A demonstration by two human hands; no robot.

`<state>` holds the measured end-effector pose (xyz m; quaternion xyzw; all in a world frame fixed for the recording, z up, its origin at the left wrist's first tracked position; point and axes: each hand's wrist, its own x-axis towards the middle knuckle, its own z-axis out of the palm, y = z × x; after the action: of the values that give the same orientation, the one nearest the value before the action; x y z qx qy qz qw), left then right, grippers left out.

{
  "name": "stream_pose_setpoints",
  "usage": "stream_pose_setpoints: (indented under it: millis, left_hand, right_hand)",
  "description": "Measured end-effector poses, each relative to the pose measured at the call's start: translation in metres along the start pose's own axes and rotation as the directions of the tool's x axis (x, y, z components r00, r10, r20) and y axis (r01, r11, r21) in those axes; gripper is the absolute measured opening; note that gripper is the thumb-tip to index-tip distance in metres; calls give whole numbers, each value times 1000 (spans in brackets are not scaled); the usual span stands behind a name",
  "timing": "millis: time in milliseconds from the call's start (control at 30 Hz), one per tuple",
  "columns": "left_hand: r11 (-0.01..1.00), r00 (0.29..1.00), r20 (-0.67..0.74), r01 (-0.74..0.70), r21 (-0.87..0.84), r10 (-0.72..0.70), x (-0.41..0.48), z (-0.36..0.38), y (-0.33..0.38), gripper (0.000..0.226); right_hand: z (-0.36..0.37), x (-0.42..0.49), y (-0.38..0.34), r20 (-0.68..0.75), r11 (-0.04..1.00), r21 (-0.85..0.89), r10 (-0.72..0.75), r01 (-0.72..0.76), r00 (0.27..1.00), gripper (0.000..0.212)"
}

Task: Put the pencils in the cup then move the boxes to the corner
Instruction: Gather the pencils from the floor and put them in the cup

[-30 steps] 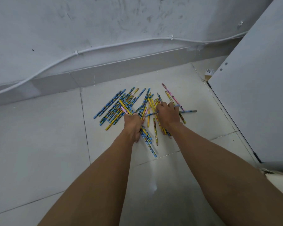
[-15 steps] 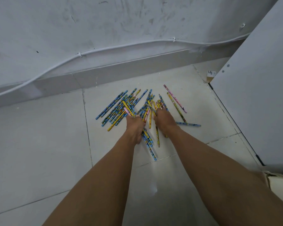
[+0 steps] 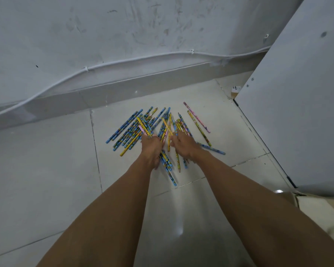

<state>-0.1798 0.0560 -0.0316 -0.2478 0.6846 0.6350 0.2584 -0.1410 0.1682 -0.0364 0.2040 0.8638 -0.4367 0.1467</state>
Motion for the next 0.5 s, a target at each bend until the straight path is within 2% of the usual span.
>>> stream_pose_setpoints:
  millis: [133,167,267,333,433,467,500]
  left_hand:
    - [998,999,2,-53,-22,53,-9,5,8,34]
    - [997,997,-4,-75,-23,75,-13,6,10,34]
    - [991,992,12,-122,-62,123,-26,11,13,31]
    - [982,994,46,-94,-161,103,-30,12,12,49]
    - [984,992,99,-57,-171,75,-35,11,12,106]
    - [985,991,108,-60,-162,78,-35,10,12,116]
    - [987,990,109,-69,-147,86,-36,9,11,112]
  right_hand:
    - [6,-28,-7,110,995,99,-29,18,993,40]
    - [9,-32,-7,115,995,95,-41,30,993,40]
    - [18,-40,-8,44,986,143,-92,84,995,22]
    - [21,-44,-11,-14,979,176,-104,105,995,21]
    - [22,-50,-16,-69,982,115,-142,149,987,34]
    - [22,-51,-17,-67,983,94,-150,156,986,37]
    - [21,-52,-18,-57,983,80,-163,168,985,38]
